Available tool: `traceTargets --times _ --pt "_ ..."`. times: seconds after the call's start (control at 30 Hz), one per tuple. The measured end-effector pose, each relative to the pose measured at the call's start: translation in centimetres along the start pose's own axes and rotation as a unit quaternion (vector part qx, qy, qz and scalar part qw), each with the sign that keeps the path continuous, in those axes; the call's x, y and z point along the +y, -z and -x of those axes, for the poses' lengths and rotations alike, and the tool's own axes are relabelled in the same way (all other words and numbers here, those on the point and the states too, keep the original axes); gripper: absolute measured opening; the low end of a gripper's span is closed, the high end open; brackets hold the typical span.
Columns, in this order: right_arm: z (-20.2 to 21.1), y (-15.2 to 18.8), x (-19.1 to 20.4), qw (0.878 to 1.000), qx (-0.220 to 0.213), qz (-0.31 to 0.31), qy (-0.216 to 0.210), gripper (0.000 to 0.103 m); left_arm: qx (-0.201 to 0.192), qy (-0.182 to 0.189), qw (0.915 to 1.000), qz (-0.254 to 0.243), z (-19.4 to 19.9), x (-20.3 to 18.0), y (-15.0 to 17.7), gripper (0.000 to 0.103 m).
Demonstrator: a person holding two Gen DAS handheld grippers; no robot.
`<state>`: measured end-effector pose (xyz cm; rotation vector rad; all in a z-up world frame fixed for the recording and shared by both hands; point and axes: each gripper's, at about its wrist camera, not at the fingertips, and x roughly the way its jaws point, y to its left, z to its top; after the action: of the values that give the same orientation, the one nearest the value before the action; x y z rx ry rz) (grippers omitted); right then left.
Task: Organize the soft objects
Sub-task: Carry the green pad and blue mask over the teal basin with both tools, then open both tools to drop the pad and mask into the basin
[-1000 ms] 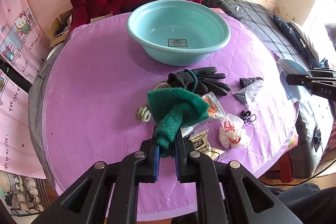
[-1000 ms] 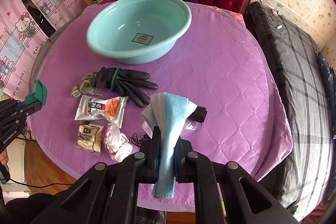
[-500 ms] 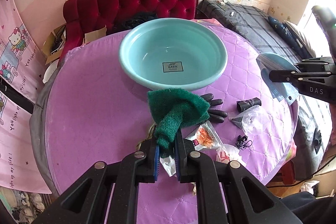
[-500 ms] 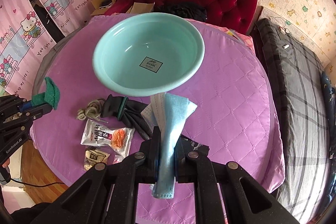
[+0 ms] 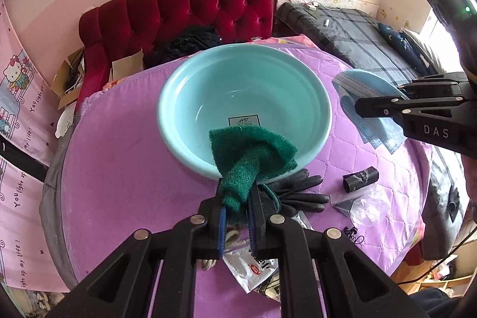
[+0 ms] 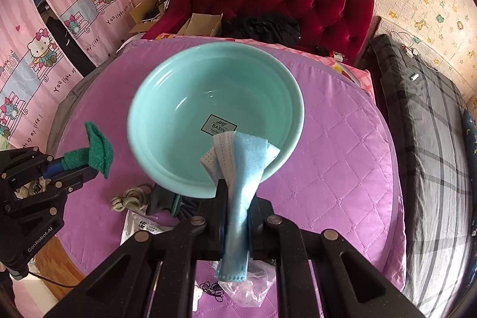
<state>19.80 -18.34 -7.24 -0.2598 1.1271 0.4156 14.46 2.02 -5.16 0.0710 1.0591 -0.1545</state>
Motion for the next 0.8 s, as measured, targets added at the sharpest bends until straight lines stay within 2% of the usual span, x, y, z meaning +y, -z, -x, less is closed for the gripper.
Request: traceTargets --times 0.4,0.8 --pt "-3.8 -4.0 0.0 1.000 0.000 -0.019 -0.021 0.012 0.001 0.007 1.0000 0.000 -3.9 0.4 -4.0 0.012" --pt "-8.6 -6.7 -0.9 0.999 0.006 -0.033 -0.023 0.012 0.015 0.006 0.9999 0.003 -9.0 1.0 -6.1 0.012"
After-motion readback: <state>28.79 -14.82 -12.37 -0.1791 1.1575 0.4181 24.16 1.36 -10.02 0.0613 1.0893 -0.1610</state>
